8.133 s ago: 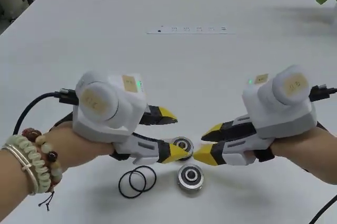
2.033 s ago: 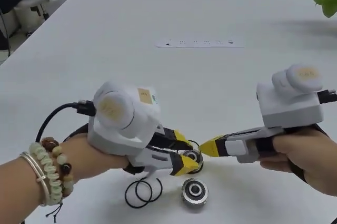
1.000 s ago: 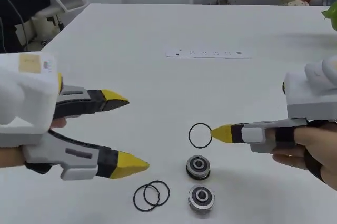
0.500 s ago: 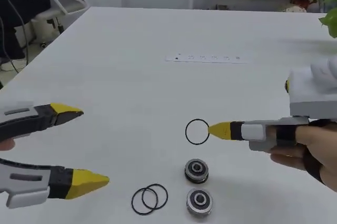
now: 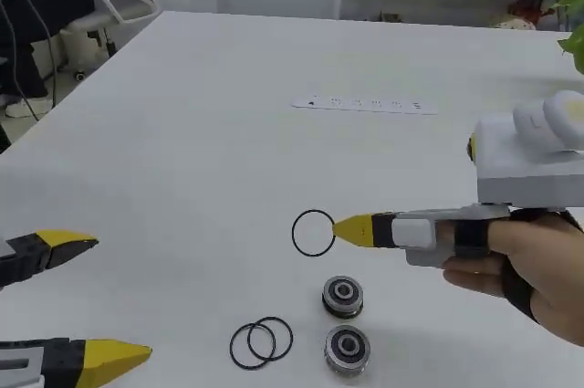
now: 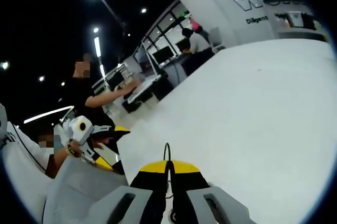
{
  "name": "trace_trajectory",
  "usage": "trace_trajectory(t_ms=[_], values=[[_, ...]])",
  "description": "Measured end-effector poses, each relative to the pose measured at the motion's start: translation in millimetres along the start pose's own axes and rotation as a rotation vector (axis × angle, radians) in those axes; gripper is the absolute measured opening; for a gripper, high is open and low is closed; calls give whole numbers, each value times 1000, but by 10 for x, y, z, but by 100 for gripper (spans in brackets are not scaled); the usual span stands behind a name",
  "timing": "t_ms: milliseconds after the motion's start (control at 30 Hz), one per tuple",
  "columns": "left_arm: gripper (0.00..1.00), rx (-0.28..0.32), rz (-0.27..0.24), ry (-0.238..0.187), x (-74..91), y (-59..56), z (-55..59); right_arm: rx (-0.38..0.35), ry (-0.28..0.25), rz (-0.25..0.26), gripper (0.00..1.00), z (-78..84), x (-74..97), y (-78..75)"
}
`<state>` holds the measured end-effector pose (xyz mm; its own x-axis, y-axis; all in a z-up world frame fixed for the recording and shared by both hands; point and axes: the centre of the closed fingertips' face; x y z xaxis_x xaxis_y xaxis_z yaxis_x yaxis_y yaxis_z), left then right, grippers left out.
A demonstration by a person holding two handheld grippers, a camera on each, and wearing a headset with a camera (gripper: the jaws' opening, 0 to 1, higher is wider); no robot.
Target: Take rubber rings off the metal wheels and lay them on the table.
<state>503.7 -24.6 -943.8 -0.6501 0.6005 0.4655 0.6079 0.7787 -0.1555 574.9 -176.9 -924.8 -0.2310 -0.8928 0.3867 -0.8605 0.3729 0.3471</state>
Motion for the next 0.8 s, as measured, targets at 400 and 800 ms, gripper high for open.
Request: trace_trajectory(t_ms=[400, 800], values=[[76, 41, -15, 6, 37, -34, 152, 48, 112, -76, 0, 248, -226, 225], [75, 62, -27, 0, 22, -49, 206, 96, 257, -125, 0, 621, -387, 374]])
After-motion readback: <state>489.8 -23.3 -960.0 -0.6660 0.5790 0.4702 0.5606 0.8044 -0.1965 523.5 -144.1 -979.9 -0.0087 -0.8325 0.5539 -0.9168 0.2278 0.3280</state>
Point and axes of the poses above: the centre of the closed fingertips' face, and the gripper's own axes: x roughly backward along the fingers, y roughly to its left, z roughly out of its underside, and after that the axes turned 13 degrees about x, right-handed
